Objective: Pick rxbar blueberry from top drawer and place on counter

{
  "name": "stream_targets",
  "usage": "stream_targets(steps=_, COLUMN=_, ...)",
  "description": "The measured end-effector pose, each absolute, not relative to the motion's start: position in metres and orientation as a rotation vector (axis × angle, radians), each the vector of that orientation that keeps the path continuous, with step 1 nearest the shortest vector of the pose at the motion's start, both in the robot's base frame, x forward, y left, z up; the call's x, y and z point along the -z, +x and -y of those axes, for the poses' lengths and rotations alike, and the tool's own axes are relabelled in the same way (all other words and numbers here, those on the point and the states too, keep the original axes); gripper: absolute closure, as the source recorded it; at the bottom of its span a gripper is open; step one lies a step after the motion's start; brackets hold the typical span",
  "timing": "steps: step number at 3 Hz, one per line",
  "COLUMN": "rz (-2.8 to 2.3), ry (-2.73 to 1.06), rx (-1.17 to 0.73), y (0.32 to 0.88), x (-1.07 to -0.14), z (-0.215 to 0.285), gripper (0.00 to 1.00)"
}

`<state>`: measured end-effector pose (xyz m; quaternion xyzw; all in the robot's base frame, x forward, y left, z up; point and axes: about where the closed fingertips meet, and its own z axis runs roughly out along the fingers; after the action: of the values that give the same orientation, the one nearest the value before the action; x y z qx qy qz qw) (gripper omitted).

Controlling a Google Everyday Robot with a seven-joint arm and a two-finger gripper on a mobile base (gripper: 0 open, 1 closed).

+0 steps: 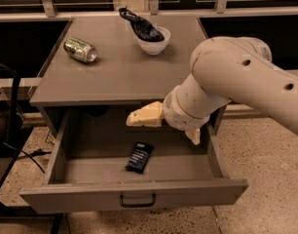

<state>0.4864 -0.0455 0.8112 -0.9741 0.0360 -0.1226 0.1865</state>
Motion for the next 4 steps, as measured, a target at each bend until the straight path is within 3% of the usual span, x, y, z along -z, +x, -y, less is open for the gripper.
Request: stream_targets(steps=4, rz=0.064, ry=-2.782, rx=0.228, y=0.503, x=-0.758, z=0.005, gripper=0.00)
